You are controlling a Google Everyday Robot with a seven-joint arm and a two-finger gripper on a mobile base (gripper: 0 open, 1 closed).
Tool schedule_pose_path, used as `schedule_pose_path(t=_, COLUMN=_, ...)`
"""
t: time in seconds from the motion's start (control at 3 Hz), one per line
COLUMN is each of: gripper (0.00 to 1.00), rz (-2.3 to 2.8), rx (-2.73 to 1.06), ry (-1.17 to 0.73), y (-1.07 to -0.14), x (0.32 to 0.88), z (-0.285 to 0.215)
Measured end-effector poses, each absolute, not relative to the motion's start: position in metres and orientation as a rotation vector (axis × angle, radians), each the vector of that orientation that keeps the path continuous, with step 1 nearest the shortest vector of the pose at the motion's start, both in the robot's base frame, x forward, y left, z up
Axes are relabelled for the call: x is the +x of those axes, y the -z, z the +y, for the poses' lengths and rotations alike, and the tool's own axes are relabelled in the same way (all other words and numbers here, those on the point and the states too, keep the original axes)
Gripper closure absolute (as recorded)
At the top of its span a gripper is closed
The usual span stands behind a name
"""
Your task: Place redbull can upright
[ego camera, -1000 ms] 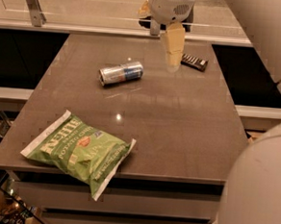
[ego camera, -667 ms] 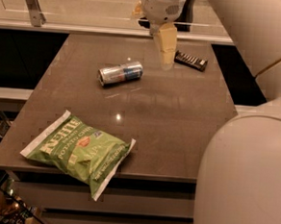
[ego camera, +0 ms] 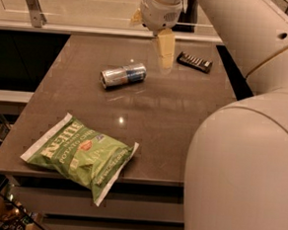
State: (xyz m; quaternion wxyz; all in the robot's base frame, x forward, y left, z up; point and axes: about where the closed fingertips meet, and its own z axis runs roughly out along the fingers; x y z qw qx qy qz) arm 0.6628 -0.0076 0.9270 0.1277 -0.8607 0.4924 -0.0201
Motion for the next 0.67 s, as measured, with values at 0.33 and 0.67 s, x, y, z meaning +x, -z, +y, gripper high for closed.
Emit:
schedule_pose_path(t=0.33, gripper=0.00, rz=1.426, rx=-2.515, ry=0.005, y=-0.908, x=0.664, z=-0.001)
schedule_pose_path(t=0.67, gripper=0.00, rz=1.408, rx=-2.535, ry=-0.045, y=-0.892, x=0.668, z=0.009)
